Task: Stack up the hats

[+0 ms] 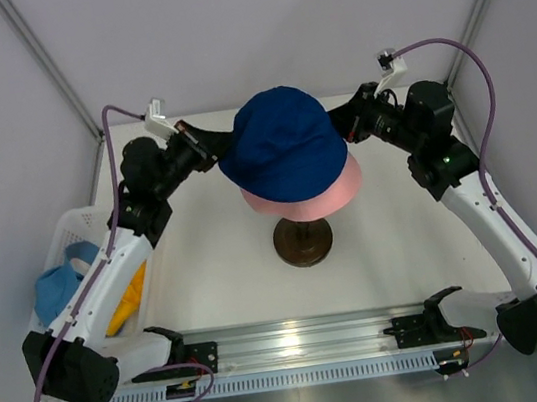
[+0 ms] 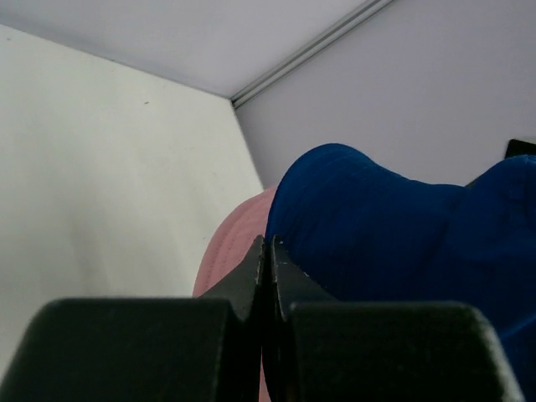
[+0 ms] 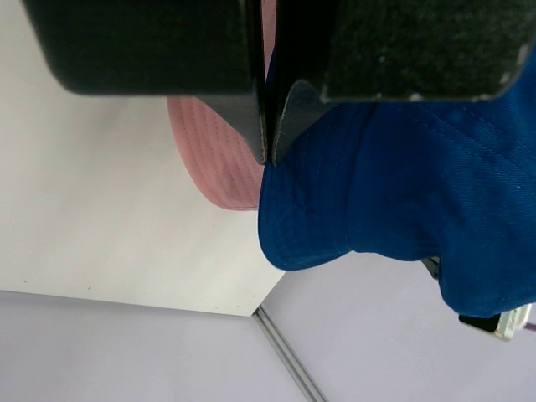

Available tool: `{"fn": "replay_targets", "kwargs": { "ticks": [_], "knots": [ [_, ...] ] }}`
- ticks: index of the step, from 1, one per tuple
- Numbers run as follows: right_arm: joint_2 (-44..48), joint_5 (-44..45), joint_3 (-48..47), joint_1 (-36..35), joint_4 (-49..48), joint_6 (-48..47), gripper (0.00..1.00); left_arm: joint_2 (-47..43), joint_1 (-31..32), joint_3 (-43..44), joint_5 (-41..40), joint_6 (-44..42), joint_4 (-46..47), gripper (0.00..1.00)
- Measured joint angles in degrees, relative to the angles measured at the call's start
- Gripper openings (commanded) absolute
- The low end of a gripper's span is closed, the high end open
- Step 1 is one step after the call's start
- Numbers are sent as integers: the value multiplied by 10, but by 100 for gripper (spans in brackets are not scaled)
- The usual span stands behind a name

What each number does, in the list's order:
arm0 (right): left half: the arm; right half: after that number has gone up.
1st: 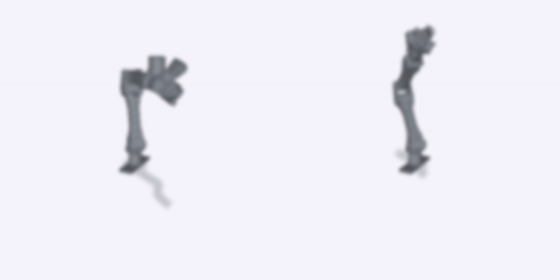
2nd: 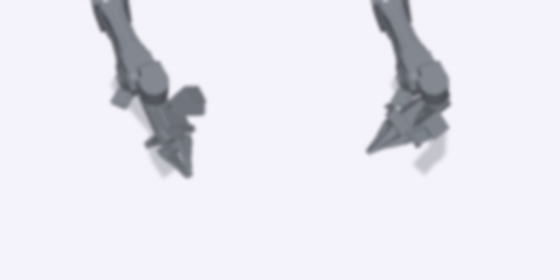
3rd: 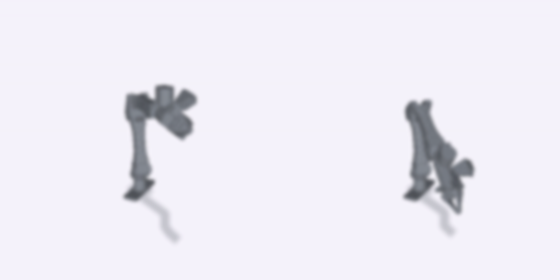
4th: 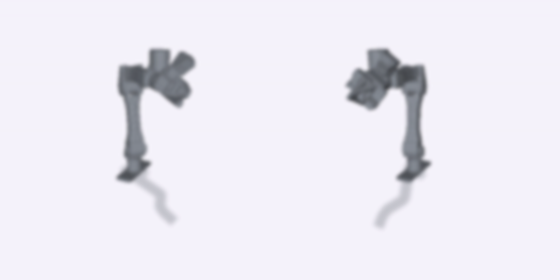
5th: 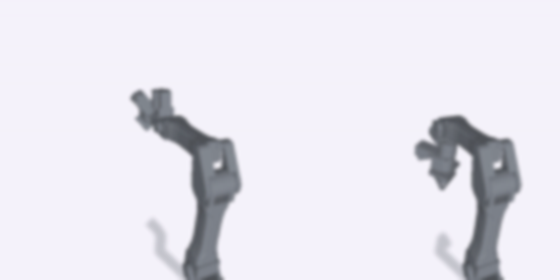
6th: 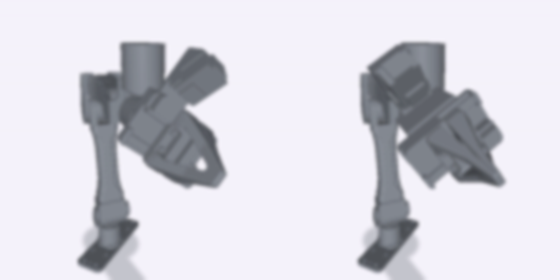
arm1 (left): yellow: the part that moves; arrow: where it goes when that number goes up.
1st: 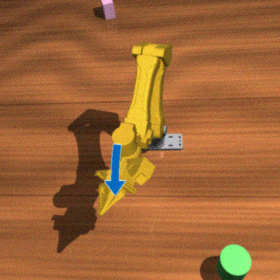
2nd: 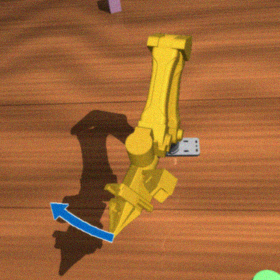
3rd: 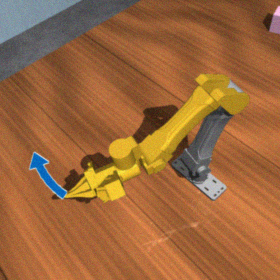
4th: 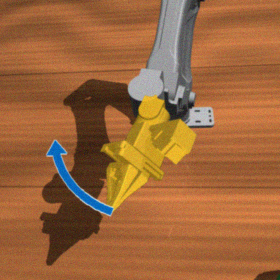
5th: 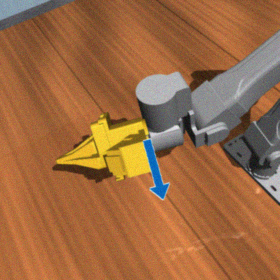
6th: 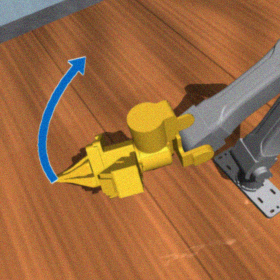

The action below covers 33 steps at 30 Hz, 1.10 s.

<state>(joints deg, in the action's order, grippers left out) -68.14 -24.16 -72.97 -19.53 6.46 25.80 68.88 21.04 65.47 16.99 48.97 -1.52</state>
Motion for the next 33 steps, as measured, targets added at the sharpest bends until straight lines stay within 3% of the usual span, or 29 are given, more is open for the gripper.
{"fn": "replay_targets", "kwargs": {
  "ticks": [7, 12, 15, 17, 18, 22, 27, 33],
  "knots": [
    [16, 1, 22, -4, -17, 1, 0, -68, -4, -170, 0, 103, 229, 1],
    [18, 1, 34, -9, -33, 7, 0, -96, -4, -233, -8, 120, 319, 2],
    [18, 2, 38, -9, -38, 7, 0, -111, -4, -236, -9, 102, 321, 18],
    [18, 9, 39, -8, -38, 7, 0, -123, -7, -236, -9, 76, 310, 36],
    [18, 10, 40, -7, -38, 7, 0, -129, -8, -236, -9, 70, 304, 36],
    [18, 17, 40, -6, -38, 7, 0, -163, -7, -202, -13, 9, 205, 59],
    [19, 25, 40, -6, -35, 7, 0, -192, 2, -89, -23, -37, 54, 60],
    [29, 33, 41, -5, -25, 7, 0, -205, 40, -27, -26, -33, -63, 61]
  ]
}}
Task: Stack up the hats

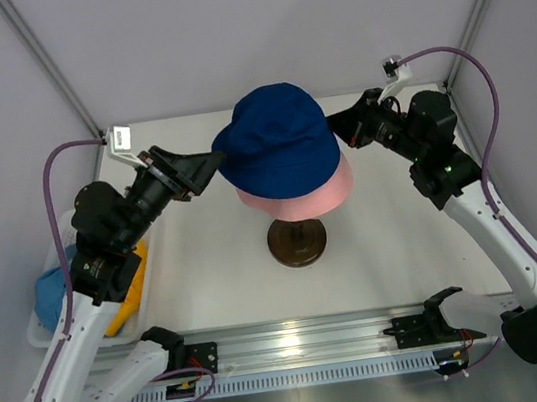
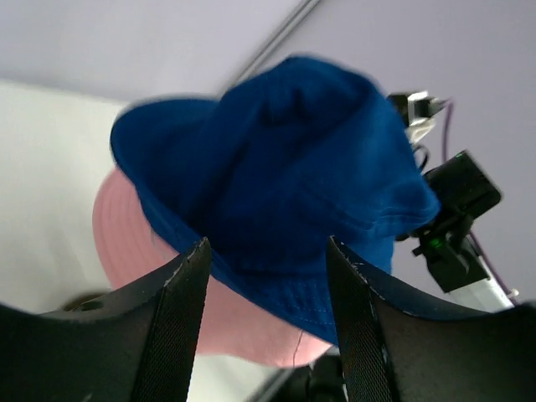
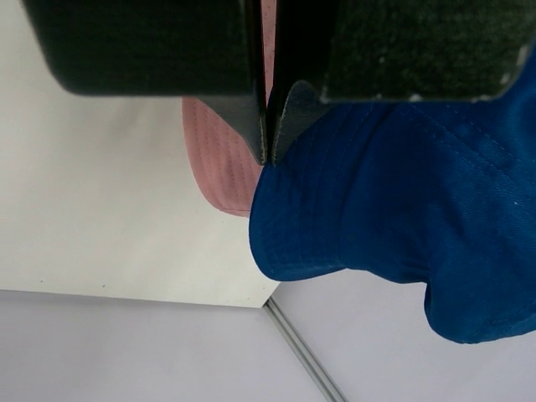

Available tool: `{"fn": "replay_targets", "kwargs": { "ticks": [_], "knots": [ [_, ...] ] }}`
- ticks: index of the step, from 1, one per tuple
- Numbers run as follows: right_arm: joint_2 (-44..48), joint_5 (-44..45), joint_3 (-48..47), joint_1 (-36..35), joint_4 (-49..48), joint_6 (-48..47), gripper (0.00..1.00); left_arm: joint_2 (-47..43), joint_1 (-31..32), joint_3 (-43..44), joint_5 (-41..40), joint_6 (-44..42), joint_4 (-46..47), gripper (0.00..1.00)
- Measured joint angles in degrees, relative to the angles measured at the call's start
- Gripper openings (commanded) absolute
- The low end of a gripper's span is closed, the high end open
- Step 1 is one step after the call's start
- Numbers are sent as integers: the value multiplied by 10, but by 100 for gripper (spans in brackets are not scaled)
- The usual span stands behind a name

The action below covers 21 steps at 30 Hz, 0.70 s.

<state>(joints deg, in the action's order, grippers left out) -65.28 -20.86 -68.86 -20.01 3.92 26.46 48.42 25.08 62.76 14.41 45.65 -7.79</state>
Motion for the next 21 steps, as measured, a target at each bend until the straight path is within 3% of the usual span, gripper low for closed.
{"fn": "replay_targets", "kwargs": {
  "ticks": [9, 17, 21],
  "knots": [
    [9, 5, 8, 0, 4, 0, 0, 25, 35, -4, -58, 45, -140, 67],
    [13, 5, 10, 2, 5, 0, 0, 60, 35, 11, -77, 49, -123, 64],
    [18, 5, 12, 3, 11, 0, 0, 86, 35, 17, -96, 49, -104, 57]
  ]
}}
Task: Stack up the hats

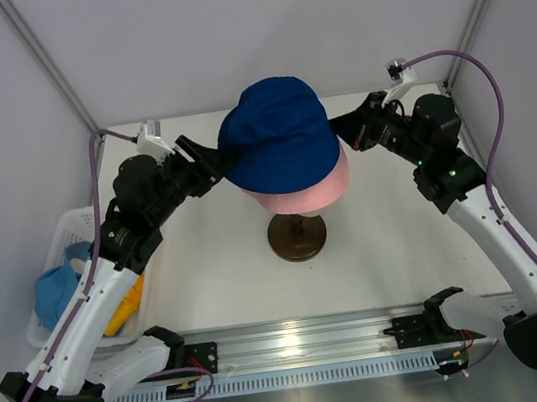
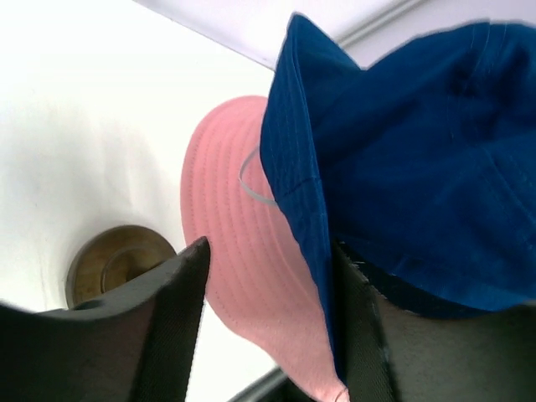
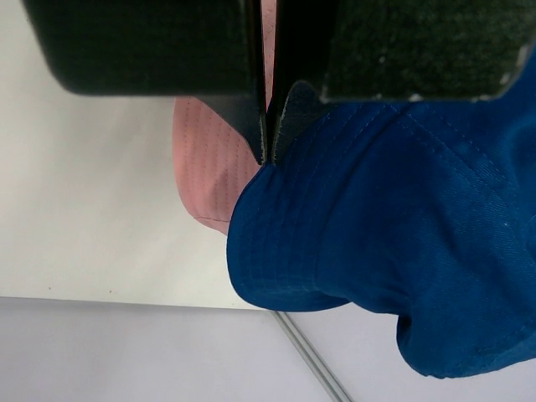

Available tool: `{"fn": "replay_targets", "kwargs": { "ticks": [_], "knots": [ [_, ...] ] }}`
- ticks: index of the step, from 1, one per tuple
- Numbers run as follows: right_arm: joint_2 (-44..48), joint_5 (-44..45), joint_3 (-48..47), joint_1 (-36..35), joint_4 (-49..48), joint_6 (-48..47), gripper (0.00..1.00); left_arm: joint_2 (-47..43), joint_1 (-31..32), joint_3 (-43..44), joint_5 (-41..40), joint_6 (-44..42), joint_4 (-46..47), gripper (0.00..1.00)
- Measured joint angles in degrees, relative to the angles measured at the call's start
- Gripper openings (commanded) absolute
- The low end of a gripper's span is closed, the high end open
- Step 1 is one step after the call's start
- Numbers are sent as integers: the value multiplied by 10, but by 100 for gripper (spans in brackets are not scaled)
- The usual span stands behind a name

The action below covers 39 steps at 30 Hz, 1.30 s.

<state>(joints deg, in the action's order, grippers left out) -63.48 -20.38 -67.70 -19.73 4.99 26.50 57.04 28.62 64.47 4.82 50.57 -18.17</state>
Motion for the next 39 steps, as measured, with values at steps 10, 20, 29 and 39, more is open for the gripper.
{"fn": "replay_targets", "kwargs": {
  "ticks": [10, 20, 29, 39],
  "knots": [
    [9, -3, 4, 1, 3, 0, 0, -6, -8, -45, -10, 61, 117, 1],
    [24, -26, 34, -8, -50, 20, 0, -143, -24, -311, -32, 232, 416, 1],
    [30, -27, 61, -9, -69, 38, 0, -99, -31, -323, -6, 291, 497, 4],
    [22, 3, 66, -3, -75, 50, 0, -90, 82, -292, -67, 230, 412, 5]
  ]
}}
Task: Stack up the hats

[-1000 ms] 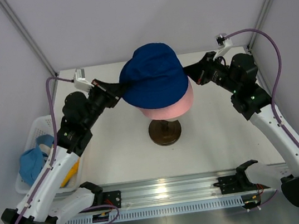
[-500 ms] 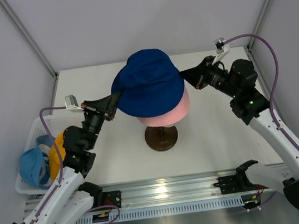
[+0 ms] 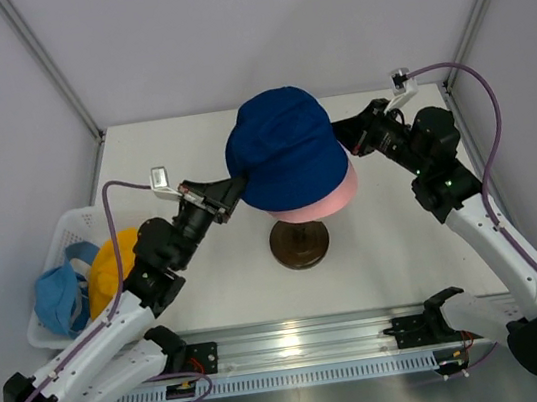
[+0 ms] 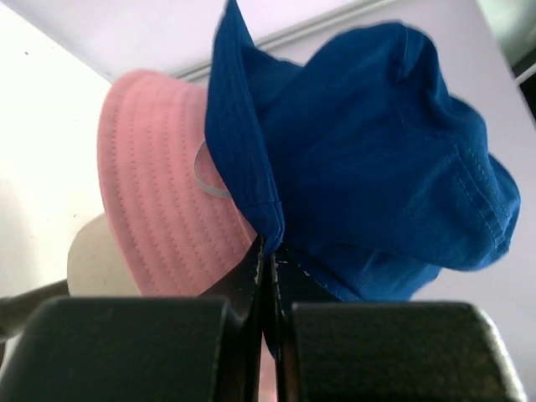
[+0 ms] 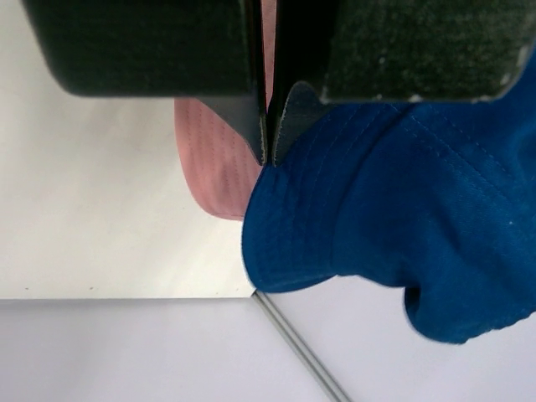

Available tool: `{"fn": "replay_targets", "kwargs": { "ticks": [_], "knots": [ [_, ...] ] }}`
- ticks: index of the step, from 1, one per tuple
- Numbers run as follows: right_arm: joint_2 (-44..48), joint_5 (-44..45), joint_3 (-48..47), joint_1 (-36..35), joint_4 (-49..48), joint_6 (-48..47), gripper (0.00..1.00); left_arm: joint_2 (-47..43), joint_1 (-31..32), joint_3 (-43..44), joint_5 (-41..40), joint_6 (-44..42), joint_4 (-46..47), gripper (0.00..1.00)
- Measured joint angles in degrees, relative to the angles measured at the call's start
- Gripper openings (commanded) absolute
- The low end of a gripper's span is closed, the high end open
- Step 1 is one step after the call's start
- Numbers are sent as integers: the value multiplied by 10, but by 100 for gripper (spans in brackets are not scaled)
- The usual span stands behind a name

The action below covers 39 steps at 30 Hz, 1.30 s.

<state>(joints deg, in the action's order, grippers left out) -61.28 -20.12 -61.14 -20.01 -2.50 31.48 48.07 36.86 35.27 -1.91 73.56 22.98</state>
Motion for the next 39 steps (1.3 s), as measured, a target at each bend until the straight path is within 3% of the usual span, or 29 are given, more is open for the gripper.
{"fn": "replay_targets", "kwargs": {
  "ticks": [4, 10, 16, 18, 20, 24, 25, 32, 33, 38, 39],
  "knots": [
    [-9, 18, -9, 1, 3, -2, 0, -17, 63, 12, -42, -37, -49, 6],
    [-77, 19, -69, 7, 8, -25, 0, 10, 110, 45, -71, -72, -82, 13],
    [-154, -21, -144, 11, 11, -60, 0, 9, 164, 59, -113, -132, -122, 43],
    [-170, -37, -159, 10, 11, -70, 1, -5, 171, 63, -134, -156, -150, 58],
    [-184, -52, -170, 9, 12, -83, 6, -23, 174, 73, -160, -181, -188, 69],
    [-207, -61, -189, 6, 39, -110, 20, -57, 162, 131, -210, -246, -267, 77],
    [-214, -62, -196, 6, 52, -116, 29, -62, 152, 152, -217, -263, -278, 78],
    [-248, -49, -261, 23, 156, -139, 58, -68, 30, 270, -222, -319, -328, 79],
    [-249, -49, -274, 28, 171, -135, 69, -62, 10, 282, -216, -320, -337, 79],
    [-231, -23, -310, 62, 224, -116, 88, -3, -38, 328, -171, -329, -370, 76],
    [-219, -11, -310, 66, 237, -112, 97, 15, -41, 339, -160, -336, -379, 75]
  ]
}}
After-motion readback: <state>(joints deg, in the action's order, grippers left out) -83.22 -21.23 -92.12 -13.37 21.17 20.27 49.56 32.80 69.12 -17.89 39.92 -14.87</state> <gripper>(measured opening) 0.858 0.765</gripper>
